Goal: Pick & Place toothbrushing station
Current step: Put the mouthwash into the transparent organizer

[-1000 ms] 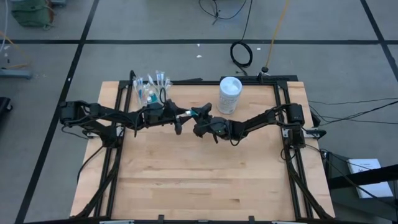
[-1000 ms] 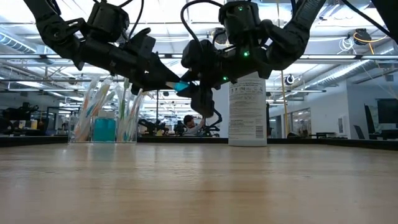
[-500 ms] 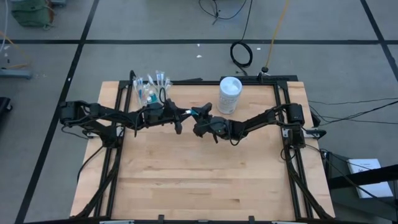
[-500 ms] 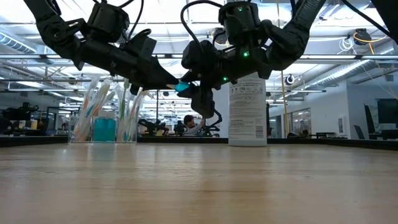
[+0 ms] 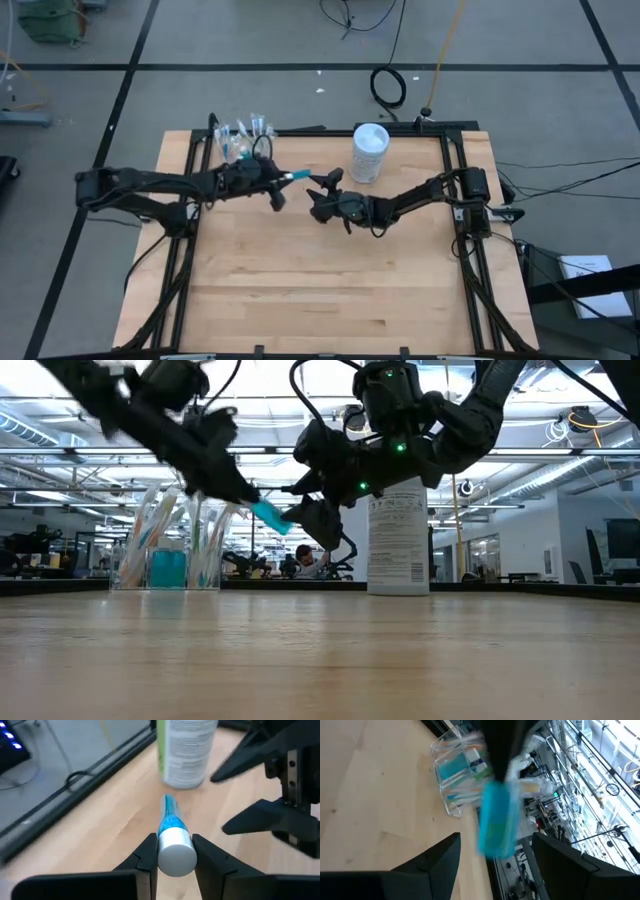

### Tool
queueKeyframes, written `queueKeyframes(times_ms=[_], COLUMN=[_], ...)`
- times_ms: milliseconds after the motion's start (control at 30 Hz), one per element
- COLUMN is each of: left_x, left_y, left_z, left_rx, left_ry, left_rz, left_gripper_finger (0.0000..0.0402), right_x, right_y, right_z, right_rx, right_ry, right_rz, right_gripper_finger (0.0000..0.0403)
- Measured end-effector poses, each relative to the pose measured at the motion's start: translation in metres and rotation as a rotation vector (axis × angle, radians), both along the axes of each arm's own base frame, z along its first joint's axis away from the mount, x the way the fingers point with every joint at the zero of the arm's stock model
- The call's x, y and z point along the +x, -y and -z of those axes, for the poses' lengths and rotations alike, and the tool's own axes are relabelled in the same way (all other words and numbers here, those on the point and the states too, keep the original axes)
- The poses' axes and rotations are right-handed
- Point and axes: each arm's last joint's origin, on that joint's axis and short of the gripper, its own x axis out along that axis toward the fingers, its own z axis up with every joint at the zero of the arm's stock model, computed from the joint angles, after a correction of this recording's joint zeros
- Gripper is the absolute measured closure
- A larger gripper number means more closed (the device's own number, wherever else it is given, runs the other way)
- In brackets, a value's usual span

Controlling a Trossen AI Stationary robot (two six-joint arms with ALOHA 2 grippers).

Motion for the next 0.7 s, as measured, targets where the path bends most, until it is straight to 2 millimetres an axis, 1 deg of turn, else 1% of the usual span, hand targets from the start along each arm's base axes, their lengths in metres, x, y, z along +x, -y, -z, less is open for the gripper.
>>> queueKeyframes(times_ms=[167,267,400,467,567,633,700], left_x=[-0.016,-0.026,-0.04,-0.045,-0.051,-0.056,-0.062], left_y=[0.005,0.007,0.01,0.01,0.008,0.005,0.001], left_z=[-0.055,-0.085,-0.112,-0.116,-0.114,-0.109,-0.1], left_rx=[0.013,-0.029,-0.08,-0.103,-0.169,-0.216,-0.258], left_ry=[-0.234,-0.33,-0.447,-0.483,-0.515,-0.541,-0.588], left_rz=[-0.049,-0.078,-0.103,-0.123,-0.198,-0.268,-0.33], left_gripper_finger=[0.0315,0.0315,0.0315,0.0315,0.0314,0.0314,0.0314], right_x=[-0.002,-0.002,-0.001,-0.001,-0.001,-0.001,-0.001], right_y=[0.0,0.0,-0.002,-0.003,-0.003,-0.003,-0.003], right_z=[0.003,0.004,0.006,0.006,0.007,0.007,0.007], right_rx=[0.011,0.046,0.093,0.107,0.108,0.108,0.108], right_ry=[-0.002,0.011,0.009,0.014,0.004,0.003,0.004], right_rz=[0.002,-0.006,-0.071,-0.093,-0.097,-0.098,-0.098], right_gripper_finger=[0.0164,0.0169,0.0175,0.0176,0.0176,0.0177,0.0177])
